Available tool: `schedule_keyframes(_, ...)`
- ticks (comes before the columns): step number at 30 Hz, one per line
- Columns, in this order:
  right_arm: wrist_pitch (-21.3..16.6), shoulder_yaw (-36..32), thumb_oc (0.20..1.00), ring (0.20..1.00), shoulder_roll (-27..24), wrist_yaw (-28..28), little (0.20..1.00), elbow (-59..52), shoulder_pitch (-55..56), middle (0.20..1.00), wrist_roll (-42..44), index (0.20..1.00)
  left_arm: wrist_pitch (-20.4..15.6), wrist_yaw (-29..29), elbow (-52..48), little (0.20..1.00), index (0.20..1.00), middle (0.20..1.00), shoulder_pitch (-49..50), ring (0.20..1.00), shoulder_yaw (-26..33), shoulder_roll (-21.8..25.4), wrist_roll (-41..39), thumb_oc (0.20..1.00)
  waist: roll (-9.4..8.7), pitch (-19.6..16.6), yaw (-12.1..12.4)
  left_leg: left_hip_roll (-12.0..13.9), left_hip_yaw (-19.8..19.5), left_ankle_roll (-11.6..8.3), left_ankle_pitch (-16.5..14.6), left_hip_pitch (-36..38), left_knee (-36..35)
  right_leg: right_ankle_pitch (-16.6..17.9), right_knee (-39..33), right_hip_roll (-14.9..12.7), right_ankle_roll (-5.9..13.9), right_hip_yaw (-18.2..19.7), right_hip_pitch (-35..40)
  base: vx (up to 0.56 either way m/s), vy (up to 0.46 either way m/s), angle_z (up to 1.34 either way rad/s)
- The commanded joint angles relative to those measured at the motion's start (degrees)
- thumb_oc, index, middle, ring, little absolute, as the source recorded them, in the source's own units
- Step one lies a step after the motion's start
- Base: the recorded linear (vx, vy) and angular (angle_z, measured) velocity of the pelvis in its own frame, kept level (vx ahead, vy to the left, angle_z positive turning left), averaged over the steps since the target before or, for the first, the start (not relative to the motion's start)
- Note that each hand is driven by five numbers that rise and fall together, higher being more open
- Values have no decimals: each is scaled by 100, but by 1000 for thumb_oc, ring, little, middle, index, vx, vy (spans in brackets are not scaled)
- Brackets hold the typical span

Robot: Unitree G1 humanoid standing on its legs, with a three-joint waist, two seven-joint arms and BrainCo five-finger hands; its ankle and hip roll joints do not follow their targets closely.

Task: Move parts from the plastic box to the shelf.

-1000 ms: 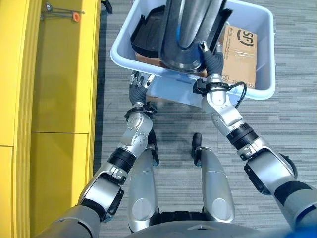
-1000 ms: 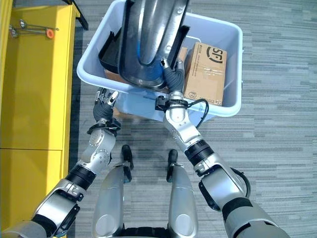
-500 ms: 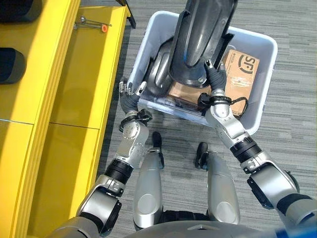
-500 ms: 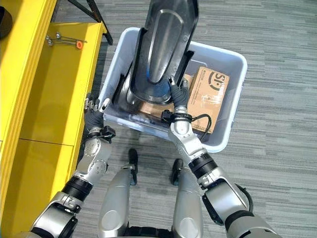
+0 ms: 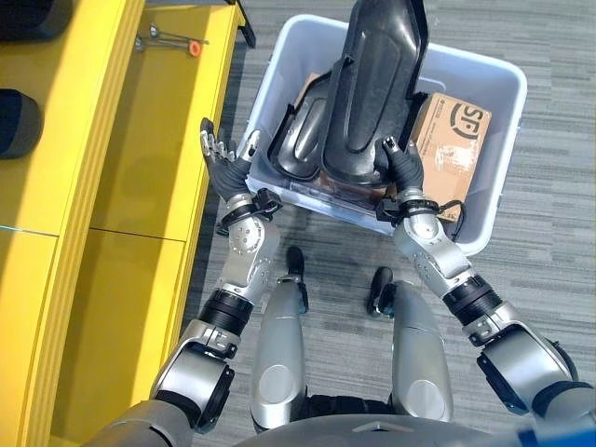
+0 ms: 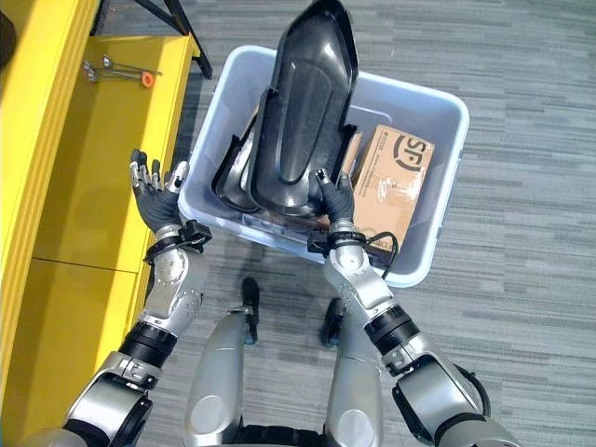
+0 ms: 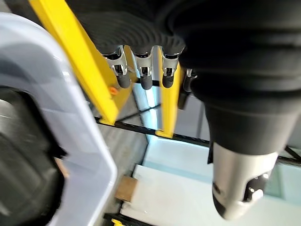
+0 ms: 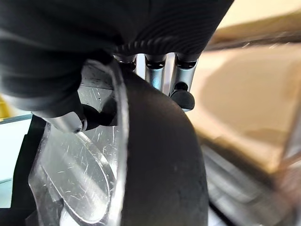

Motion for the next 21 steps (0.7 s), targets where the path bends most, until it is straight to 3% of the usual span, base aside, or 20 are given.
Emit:
schedule_keyframes(1,-644,-162,200,200,331,203,200,-599,-314,200,-271,200,-409,312,-514,1000,1000,1000,-218,1000,-75,339,699,1000,-117,-290,2,-146,-68,207,-43,215,-117,34,-39,-338,316,-39,676,115,-226,12)
schedule_keyframes(6,-437,45,200,200,524,262,200,-718,-157,200,-592,200,-32,508,-709,1000,1000,1000,-12,1000,40,379,839,1000,-124,-522,50,89,-261,66,276,441,-480,-132,-4,-227,194,-99,1045,170,-220,16)
schedule_keyframes(9,-321,197,200,200,568,222,200,-823,17,200,-600,200,61,214,-806,1000,1000,1000,338,1000,163,382,607,1000,-142,-673,111,291,-343,-31,658,613,-1035,-174,-129,-156,180,-130,1312,197,-104,23)
schedule_keyframes(11,-258,302,200,200,517,316,200,-961,330,200,-623,200,173,-354,-953,1000,1000,1000,727,1000,239,316,295,1000,-113,-831,99,504,14,-105,1007,757,-1504,-188,-408,-104,148,-340,1640,191,-107,13)
schedule_keyframes(12,-234,359,200,200,461,225,200,-1111,514,200,-673,200,193,-710,-923,1000,1000,1000,797,1000,205,252,188,1000,-94,-886,2,680,425,-173,1179,670,-1311,-176,-557,-88,87,-591,1769,-33,-105,68)
schedule_keyframes(13,-251,383,200,200,315,327,200,-1171,673,200,-593,200,214,-1028,-875,1000,1000,1000,823,1000,142,261,62,1000,-144,-963,-138,767,767,-102,861,724,-898,-123,-688,-160,53,-766,1813,-154,-59,141)
schedule_keyframes(14,-284,304,200,200,46,607,200,-1278,814,200,-394,200,83,-1375,-1050,1000,1000,1000,1160,1000,51,311,-90,1000,-344,-1009,-170,505,674,-7,187,957,39,-55,-994,-265,111,-683,1852,-192,-13,164)
schedule_keyframes(15,-250,223,200,200,-124,760,200,-1352,836,200,-194,200,66,-1631,-1126,1000,1000,1000,1266,1000,-22,374,-188,1000,-406,-1023,-214,438,708,-18,99,1029,717,139,-1359,-256,127,-676,1939,-162,44,125)
schedule_keyframes(16,-252,172,200,200,-176,857,200,-1363,845,200,-139,200,95,-1768,-1131,1000,1000,1000,1267,1000,-74,378,-203,1000,-425,-1033,-255,418,732,2,21,1081,936,229,-1460,-247,143,-670,1951,-180,152,69)
schedule_keyframes(17,-249,99,200,200,-250,967,200,-1431,900,200,-69,200,286,-1931,-1134,1000,1000,1000,1218,1000,-161,379,-196,1000,-411,-1127,-339,307,956,166,-97,1393,582,494,-1708,-217,205,-729,1901,-136,304,58)
schedule_keyframes(18,-174,-32,200,200,-309,1007,200,-1618,1057,200,-20,200,422,-2457,-1161,1000,1000,1000,1367,1000,-291,357,-309,1000,-345,-1217,-332,60,1079,241,-207,1717,-170,693,-2070,-141,352,-808,2019,-20,359,77)
schedule_keyframes(19,-175,-122,200,200,-344,1037,200,-1692,1186,200,7,200,422,-2810,-1163,1000,1000,1000,1594,1000,-399,407,-283,1000,-306,-1287,-301,-89,1109,213,-406,1956,-592,743,-2233,-125,492,-840,2140,9,590,56)
schedule_keyframes(20,-124,-300,200,200,-542,1248,200,-1874,1416,200,139,200,333,-3624,-1019,1000,1000,1000,2182,1000,-718,610,-263,1000,-288,-1480,-192,-358,1234,359,-478,2148,-1237,1243,-2850,-198,655,-998,2316,-39,599,28)
schedule_keyframes(21,-139,-443,200,200,-715,1373,200,-2012,1528,200,176,200,147,-3919,-1172,1000,1000,1000,2585,1000,-721,799,-298,1000,-254,-1492,-120,-427,1232,400,-482,2192,-1349,1360,-2961,-271,750,-1019,2341,-176,635,8)
